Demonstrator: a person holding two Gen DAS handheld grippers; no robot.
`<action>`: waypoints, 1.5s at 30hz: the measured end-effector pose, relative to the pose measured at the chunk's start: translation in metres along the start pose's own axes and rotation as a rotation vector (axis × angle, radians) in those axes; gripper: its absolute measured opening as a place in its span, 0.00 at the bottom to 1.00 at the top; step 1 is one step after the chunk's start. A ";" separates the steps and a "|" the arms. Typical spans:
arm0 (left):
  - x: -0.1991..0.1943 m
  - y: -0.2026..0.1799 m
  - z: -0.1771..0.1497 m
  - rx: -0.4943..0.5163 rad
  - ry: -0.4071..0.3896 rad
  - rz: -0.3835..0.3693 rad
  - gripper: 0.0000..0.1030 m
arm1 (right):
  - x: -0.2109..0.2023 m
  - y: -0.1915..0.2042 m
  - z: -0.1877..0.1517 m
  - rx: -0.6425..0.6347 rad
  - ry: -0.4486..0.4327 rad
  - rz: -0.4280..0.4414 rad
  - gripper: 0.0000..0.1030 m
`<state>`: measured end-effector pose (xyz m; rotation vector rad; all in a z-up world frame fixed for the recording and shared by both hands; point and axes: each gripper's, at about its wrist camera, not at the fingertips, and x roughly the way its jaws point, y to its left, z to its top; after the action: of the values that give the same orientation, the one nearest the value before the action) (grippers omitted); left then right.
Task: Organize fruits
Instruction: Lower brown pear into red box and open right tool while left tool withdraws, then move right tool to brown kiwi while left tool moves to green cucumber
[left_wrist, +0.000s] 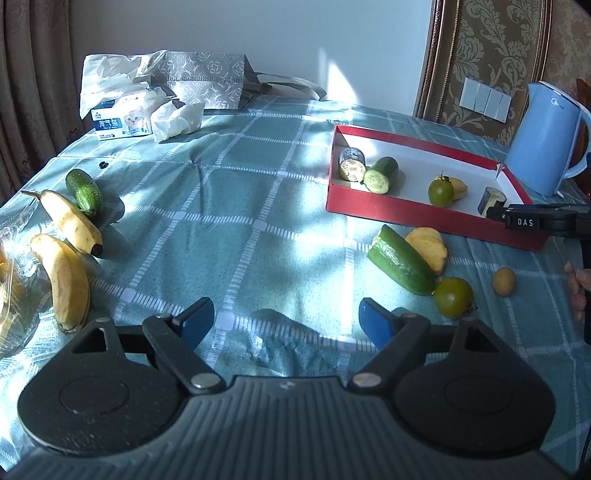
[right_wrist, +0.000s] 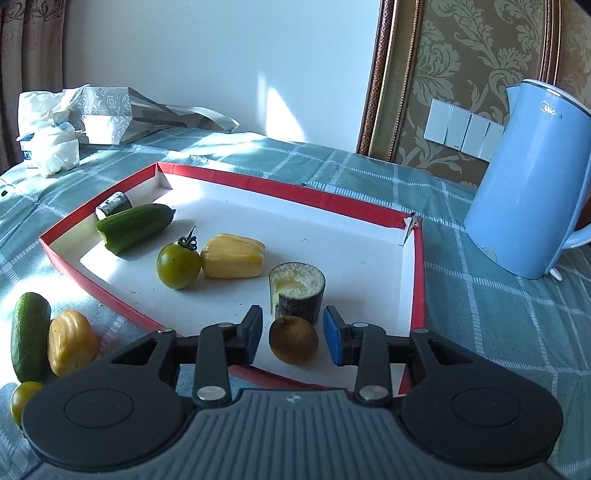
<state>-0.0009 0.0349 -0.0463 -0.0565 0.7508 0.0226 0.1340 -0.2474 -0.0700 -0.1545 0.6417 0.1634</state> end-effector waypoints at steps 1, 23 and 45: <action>0.000 -0.001 0.000 0.004 -0.002 -0.002 0.82 | -0.003 -0.001 0.000 0.006 -0.018 -0.007 0.64; 0.012 -0.034 0.004 0.157 -0.046 -0.091 0.82 | -0.082 0.043 -0.069 -0.013 -0.118 0.113 0.58; 0.026 -0.052 0.008 0.185 -0.026 -0.156 0.82 | -0.074 0.053 -0.069 -0.032 -0.088 0.124 0.45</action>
<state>0.0260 -0.0170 -0.0559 0.0612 0.7176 -0.1937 0.0254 -0.2170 -0.0849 -0.1378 0.5615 0.2989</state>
